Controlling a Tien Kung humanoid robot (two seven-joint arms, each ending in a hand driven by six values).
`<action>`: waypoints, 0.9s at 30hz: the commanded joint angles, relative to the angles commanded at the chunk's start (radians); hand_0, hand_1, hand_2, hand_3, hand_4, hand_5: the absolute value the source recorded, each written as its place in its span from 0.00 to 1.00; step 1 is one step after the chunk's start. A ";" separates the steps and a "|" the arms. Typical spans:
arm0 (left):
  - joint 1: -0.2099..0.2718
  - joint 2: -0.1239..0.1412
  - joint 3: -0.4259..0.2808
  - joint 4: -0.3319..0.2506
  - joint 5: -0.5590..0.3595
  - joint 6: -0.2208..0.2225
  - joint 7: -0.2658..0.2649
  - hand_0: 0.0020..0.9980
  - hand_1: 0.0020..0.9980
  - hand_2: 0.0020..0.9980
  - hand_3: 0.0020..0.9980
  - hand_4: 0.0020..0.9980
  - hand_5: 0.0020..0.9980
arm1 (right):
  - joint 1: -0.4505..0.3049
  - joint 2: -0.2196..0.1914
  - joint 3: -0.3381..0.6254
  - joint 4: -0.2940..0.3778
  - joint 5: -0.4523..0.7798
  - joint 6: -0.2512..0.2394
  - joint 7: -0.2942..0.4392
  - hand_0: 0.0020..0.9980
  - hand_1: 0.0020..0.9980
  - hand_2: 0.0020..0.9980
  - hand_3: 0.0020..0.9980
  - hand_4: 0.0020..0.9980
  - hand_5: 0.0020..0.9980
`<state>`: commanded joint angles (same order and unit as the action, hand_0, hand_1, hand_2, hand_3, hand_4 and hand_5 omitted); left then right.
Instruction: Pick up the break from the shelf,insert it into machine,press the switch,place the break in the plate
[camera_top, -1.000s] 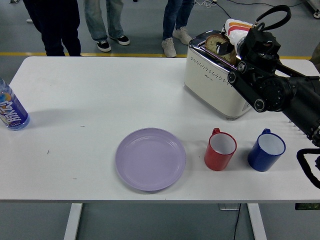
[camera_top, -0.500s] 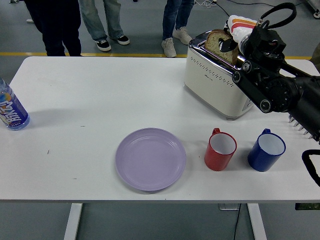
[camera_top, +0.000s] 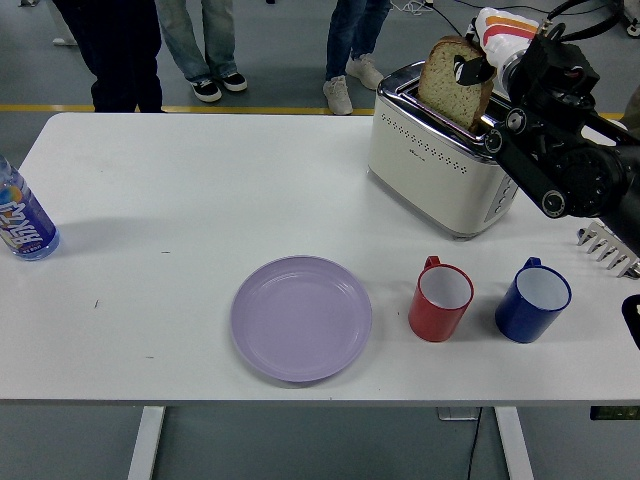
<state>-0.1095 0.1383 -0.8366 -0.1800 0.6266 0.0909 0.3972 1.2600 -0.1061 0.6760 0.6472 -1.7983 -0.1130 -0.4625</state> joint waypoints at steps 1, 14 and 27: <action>0.000 0.000 0.000 0.000 0.001 0.000 0.000 0.33 0.43 0.59 0.72 0.60 1.00 | 0.002 -0.002 0.007 0.006 -0.004 0.000 -0.001 0.21 0.23 0.43 0.51 0.41 0.00; -0.001 0.001 -0.002 0.000 -0.001 0.001 0.000 0.33 0.44 0.59 0.72 0.60 1.00 | 0.013 -0.039 0.057 0.072 -0.034 0.000 -0.012 0.21 0.23 0.43 0.51 0.41 0.00; 0.002 0.000 -0.008 0.000 0.005 0.001 0.003 0.33 0.44 0.59 0.72 0.60 1.00 | 0.013 -0.060 0.076 0.113 -0.043 0.008 -0.024 0.20 0.22 0.43 0.51 0.41 0.00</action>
<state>-0.1076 0.1387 -0.8450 -0.1800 0.6314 0.0917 0.3998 1.2731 -0.1663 0.7515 0.7603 -1.8411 -0.1049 -0.4868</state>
